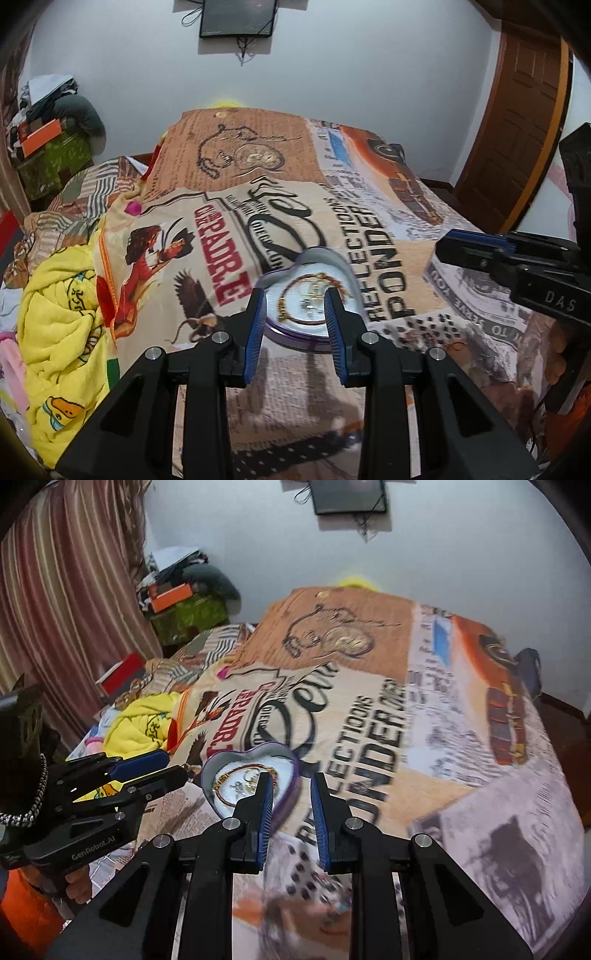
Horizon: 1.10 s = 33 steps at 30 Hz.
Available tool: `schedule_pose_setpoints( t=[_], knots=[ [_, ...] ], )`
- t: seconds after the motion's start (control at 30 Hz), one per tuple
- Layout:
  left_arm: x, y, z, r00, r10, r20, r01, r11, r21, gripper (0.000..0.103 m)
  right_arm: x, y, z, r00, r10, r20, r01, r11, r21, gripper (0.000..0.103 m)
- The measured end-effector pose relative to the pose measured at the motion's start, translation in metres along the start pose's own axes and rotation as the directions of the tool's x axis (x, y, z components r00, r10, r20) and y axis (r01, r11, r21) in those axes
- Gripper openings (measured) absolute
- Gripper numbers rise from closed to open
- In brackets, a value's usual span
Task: Organize jewelry
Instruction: 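Move both tools back over the remaining jewelry pile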
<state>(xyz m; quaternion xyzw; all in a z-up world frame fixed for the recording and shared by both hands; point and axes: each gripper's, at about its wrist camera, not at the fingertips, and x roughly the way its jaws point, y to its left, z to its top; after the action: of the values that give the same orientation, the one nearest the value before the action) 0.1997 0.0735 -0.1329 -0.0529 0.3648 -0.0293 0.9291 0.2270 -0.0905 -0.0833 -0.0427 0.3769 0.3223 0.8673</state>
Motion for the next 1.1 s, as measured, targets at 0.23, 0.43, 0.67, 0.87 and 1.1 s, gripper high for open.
schedule_pose_setpoints(
  t=[0.23, 0.43, 0.67, 0.87, 1.1],
  knots=[
    [-0.019, -0.032, -0.002, 1.0, -0.002, 0.007, 0.002, 0.999, 0.039, 0.049, -0.031, -0.016, -0.016, 0.999, -0.047, 0.018, 0.046, 0.998, 0.035, 0.027],
    [-0.021, -0.063, -0.012, 1.0, -0.008, -0.024, 0.01, 0.996, 0.084, 0.055, -0.05, -0.039, -0.038, 0.995, -0.097, 0.022, 0.095, 0.992, 0.078, 0.04],
    [-0.002, -0.097, -0.022, 0.995, -0.05, -0.087, 0.061, 0.991, 0.121, 0.055, -0.06, -0.067, -0.064, 0.988, -0.153, -0.017, 0.154, 0.98, 0.126, 0.04],
    [0.031, -0.116, -0.037, 0.985, -0.056, -0.166, 0.082, 0.985, 0.153, 0.055, -0.054, -0.085, -0.086, 0.986, -0.148, -0.071, 0.158, 0.973, 0.166, 0.04],
    [0.071, -0.113, -0.047, 0.971, -0.036, -0.236, 0.075, 0.985, 0.155, 0.025, -0.038, -0.089, -0.102, 0.985, -0.116, -0.125, 0.137, 0.975, 0.174, 0.04]
  ],
)
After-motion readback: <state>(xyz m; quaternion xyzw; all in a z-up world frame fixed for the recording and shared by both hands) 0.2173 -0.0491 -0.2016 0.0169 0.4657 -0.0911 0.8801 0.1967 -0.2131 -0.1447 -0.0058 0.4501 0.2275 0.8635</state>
